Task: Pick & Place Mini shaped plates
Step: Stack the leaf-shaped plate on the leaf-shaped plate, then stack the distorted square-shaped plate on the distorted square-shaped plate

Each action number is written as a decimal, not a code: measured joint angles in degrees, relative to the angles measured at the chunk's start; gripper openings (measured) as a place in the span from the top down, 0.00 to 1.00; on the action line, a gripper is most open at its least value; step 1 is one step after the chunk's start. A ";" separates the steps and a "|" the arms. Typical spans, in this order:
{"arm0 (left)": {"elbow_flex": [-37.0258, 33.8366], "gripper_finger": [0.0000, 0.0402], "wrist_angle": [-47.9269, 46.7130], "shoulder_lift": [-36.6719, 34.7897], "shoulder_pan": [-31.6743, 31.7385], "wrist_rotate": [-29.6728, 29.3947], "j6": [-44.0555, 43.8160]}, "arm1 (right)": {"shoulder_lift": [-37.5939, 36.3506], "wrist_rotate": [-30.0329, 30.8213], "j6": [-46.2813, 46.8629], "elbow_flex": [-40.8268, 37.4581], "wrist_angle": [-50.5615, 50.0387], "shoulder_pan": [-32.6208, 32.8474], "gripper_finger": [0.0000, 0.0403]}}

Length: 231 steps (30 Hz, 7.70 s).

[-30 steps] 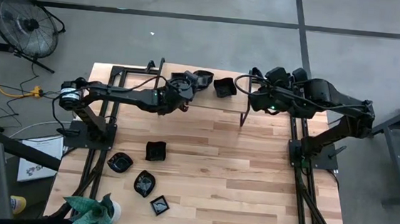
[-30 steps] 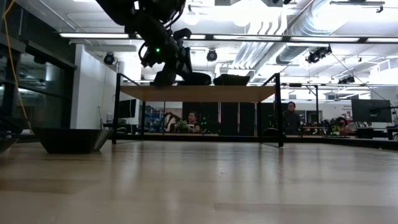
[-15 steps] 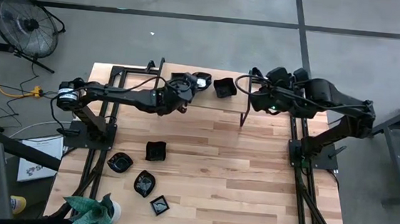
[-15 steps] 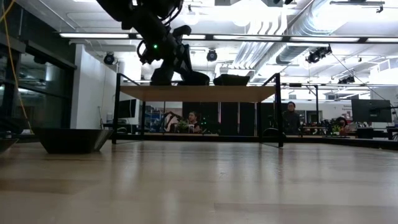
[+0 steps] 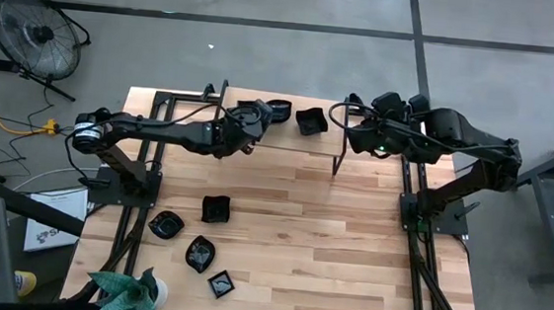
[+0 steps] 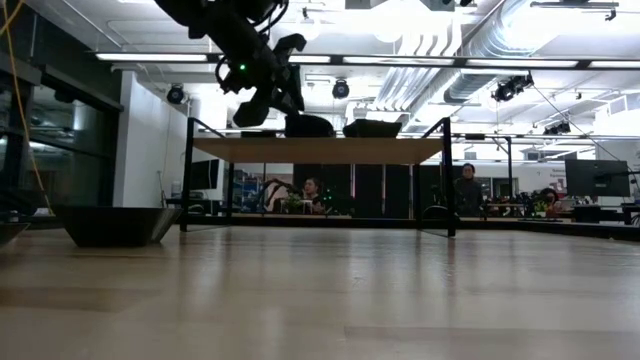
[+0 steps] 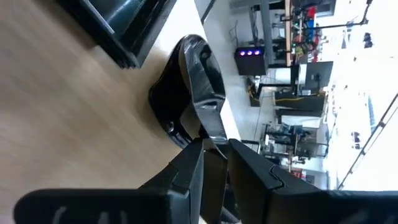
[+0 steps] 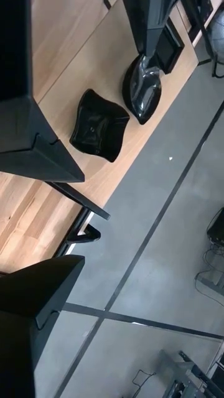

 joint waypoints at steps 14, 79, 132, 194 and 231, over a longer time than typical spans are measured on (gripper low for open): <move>0.00 0.82 0.24 -0.13 0.00 3.96 4.55 | 0.00 -0.02 0.00 0.00 0.00 -0.01 0.51; -10.22 0.82 -56.31 -26.21 -23.98 25.99 23.89 | 3.32 -10.22 25.60 -0.07 0.02 12.98 0.51; -20.46 0.79 -39.65 -8.76 -27.76 33.27 9.86 | 5.40 -8.68 21.40 -0.09 0.04 17.09 0.51; -8.73 1.00 -41.84 -8.79 -27.76 27.85 23.63 | 5.38 -8.22 20.56 -0.09 0.00 17.09 0.51; 6.75 1.00 -41.23 -8.83 -31.82 10.54 39.98 | 0.44 -5.20 31.03 -13.80 2.10 24.00 0.51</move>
